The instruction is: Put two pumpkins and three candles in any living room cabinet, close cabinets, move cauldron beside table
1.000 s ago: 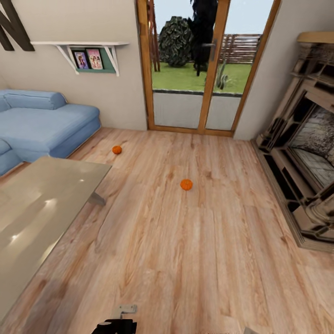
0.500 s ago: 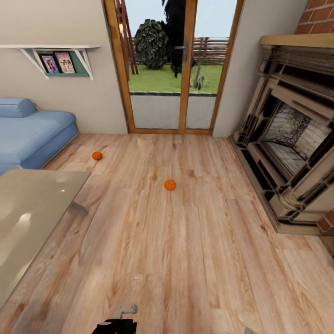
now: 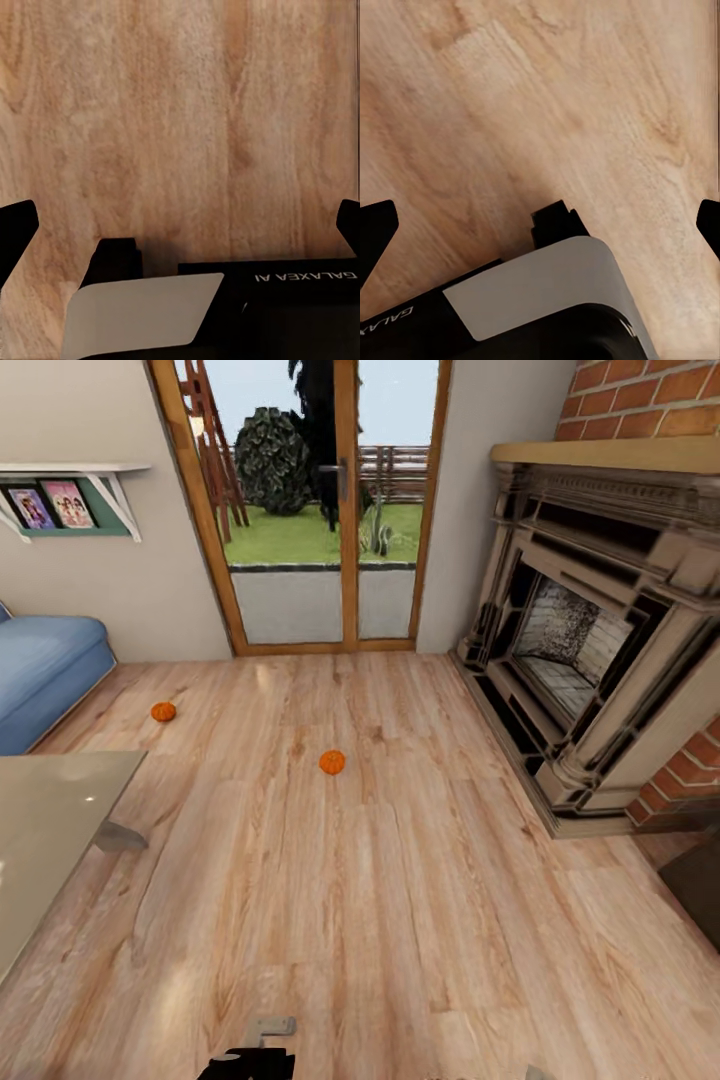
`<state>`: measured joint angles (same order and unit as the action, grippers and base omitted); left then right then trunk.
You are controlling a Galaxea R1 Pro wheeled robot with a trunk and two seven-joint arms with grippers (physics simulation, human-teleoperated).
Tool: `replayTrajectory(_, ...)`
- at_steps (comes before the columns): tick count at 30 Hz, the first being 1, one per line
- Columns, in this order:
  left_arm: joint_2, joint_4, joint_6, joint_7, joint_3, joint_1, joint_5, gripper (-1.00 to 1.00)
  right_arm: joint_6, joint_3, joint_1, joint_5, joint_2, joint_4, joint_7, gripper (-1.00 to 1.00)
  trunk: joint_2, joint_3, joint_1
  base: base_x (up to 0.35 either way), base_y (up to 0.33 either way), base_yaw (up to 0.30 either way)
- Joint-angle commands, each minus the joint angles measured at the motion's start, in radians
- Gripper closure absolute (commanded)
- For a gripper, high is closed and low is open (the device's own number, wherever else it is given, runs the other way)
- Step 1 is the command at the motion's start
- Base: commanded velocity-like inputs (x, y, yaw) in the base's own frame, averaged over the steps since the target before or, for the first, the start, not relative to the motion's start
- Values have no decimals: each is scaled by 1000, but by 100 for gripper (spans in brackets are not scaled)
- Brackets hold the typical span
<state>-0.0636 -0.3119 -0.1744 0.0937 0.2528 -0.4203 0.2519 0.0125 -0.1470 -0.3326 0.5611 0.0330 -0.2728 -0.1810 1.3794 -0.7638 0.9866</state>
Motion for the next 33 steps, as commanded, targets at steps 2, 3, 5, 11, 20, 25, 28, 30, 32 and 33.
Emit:
replayTrajectory(2,1,-3,-5,8,9,0,10,-100,1,-9,0,8,1,-2,-6,-100,0,1,0,0,0,-276)
replayTrajectory(3,1,-3,-5,8,9,0,10,-100,1,-9,0,8,1,-2,-6,-100,0,1,0,0,0,-276)
replayTrajectory(5,1,-3,-5,8,9,0,10,-100,1,-9,0,8,1,-2,-6,-100,0,3,0,0,0,-276)
replayTrajectory(11,1,-3,-5,8,9,0,10,-100,1,-9,0,8,0,-2,-6,-100,0,7,0,0,0,-276)
replayTrajectory(20,1,-3,-5,8,10,0,10,-100,0,-9,0,7,-1,-2,-6,-100,0,14,0,0,0,-276)
replayTrajectory(25,1,-3,-5,8,10,0,9,-100,0,-8,0,8,-1,-2,-6,-100,0,18,0,0,0,-271)
replayTrajectory(28,1,-3,-5,8,10,0,9,-100,0,-9,0,8,-1,-2,-6,-100,0,21,0,0,0,-262)
replayTrajectory(30,1,-3,-4,8,10,0,9,-100,0,-9,0,8,-1,-2,-6,-100,0,23,0,0,0,-259)
replayTrajectory(32,1,-3,-4,8,10,0,9,-100,0,-9,0,8,-1,-2,-6,-100,0,25,0,0,0,-256)
replayTrajectory(33,1,-3,-4,8,10,0,9,-100,0,-9,0,8,-1,-2,-6,-100,0,26,0,0,0,-254)
